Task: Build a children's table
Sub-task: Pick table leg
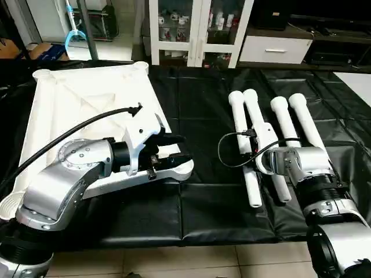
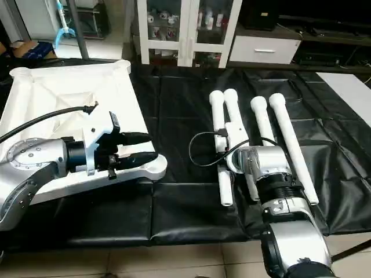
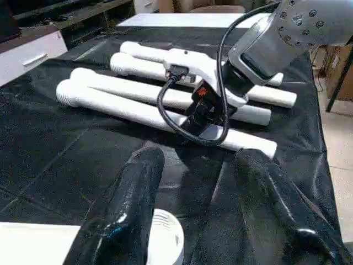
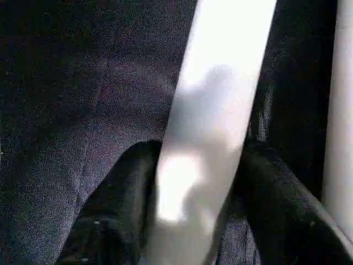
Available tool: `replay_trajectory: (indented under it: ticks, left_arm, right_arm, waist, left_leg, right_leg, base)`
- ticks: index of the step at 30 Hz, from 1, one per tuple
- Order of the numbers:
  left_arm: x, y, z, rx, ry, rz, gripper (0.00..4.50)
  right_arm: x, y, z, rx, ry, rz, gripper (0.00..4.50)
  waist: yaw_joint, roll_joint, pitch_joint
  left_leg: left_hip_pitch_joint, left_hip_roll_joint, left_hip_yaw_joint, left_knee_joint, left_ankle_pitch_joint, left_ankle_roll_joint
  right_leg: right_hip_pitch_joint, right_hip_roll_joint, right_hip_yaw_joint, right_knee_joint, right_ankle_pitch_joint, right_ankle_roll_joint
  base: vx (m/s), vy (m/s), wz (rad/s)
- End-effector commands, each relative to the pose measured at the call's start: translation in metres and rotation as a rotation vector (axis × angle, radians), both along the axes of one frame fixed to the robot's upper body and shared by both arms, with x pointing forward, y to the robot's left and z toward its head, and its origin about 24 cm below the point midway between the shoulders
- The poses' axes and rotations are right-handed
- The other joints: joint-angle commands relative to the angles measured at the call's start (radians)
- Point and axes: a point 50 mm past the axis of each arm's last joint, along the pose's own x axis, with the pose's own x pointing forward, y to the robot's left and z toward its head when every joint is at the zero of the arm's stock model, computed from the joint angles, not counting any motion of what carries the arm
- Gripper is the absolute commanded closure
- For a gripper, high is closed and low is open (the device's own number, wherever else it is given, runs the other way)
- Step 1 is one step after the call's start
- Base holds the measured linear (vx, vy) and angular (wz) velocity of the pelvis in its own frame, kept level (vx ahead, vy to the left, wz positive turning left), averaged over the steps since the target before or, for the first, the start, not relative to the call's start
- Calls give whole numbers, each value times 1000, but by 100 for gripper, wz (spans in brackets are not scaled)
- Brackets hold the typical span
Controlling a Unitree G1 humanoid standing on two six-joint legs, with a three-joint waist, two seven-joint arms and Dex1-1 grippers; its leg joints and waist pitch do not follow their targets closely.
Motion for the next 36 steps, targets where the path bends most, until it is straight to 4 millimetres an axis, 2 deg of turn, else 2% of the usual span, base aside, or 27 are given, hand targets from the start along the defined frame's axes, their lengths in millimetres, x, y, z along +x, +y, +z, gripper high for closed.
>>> replay_trajectory:
  ticks: [1,5,6,10,16,22,24,25,26,28,30,31,33,36]
  left_arm:
    - [-2,-2,2,7,-10,-7,211]
    - [-4,-5,2,-4,2,-27,211]
    - [-5,-6,2,-8,5,-33,211]
    - [-6,-9,1,-26,17,-47,211]
    - [1,-9,1,-50,-6,38,211]
    - [17,-5,10,-122,-73,194,211]
    - [27,-3,19,-179,-97,272,211]
    - [29,-3,22,-193,-108,280,211]
    - [30,-4,25,-215,-110,282,211]
    - [31,-5,29,-238,-122,284,211]
    - [31,-8,34,-262,-136,286,211]
    - [32,-8,36,-268,-139,286,211]
    - [34,-11,43,-311,-148,296,211]
    - [36,-14,52,-376,-140,300,211]
  right_arm:
    - [-5,0,-8,21,48,2,235]
    - [-5,2,-5,95,26,-10,267]
    - [-5,1,-6,100,19,-18,275]
    - [-6,0,-9,121,-2,-23,302]
    - [-6,-5,-5,124,-69,-29,305]
    - [-5,-5,20,216,-264,-32,306]
    - [-12,8,59,352,-588,67,306]
    - [-16,11,68,378,-664,92,306]
    - [-21,15,74,397,-701,124,306]
    - [-28,20,81,416,-741,157,307]
    - [-35,25,88,423,-785,185,307]
    - [-37,26,90,424,-804,191,307]
    - [-44,30,100,442,-873,204,307]
    - [-50,33,105,468,-920,215,307]
  waist:
    - [1,9,-65]
    - [1,8,-66]
    - [2,14,-67]
    - [1,11,-66]
    - [1,9,-65]
    - [3,7,-67]
    - [10,8,-67]
    - [9,6,-67]
    - [10,7,-69]
    - [8,5,-66]
    - [7,7,-62]
    - [9,22,-62]
    - [8,15,-62]
    - [9,14,-63]
  left_leg:
    - [17,27,-4,-61,-181,-70]
    - [16,27,-4,-60,-175,-66]
    - [17,27,-5,-60,-169,-67]
    - [16,26,-4,-60,-178,-67]
    - [17,27,-4,-60,-191,-63]
    - [16,27,-4,-61,-174,-47]
    - [18,30,-3,-59,-184,-40]
    - [15,31,-7,-63,-178,-30]
    - [18,31,-8,-63,-175,-26]
    - [14,31,-9,-65,-164,-18]
    - [17,30,-7,-66,-188,-26]
    - [18,30,-9,-66,-195,-32]
    - [20,30,-8,-67,-223,-38]
    - [18,29,-11,-69,-235,-45]
  right_leg:
    - [45,-57,41,-69,-136,-183]
    - [45,-57,42,-68,-123,-184]
    - [45,-58,41,-66,-112,-187]
    - [46,-58,41,-69,-114,-195]
    - [46,-58,41,-73,-143,-186]
    - [47,-56,41,-74,-121,-172]
    - [46,-60,45,-77,-122,-160]
    - [49,-60,42,-74,-113,-156]
    - [47,-59,40,-73,-110,-159]
    - [49,-58,40,-73,-108,-160]
    - [43,-57,41,-79,-156,-157]
    - [41,-58,42,-78,-165,-155]
    - [38,-56,42,-85,-190,-148]
    - [39,-57,41,-86,-204,-141]
  base:
    - [0,0,0]
    - [0,0,0]
    - [0,0,0]
    - [0,0,0]
    - [0,0,0]
    - [0,0,0]
    - [0,0,0]
    - [0,0,0]
    - [0,0,0]
    - [0,0,0]
    - [0,0,0]
    - [0,0,0]
    - [0,0,0]
    - [0,0,0]
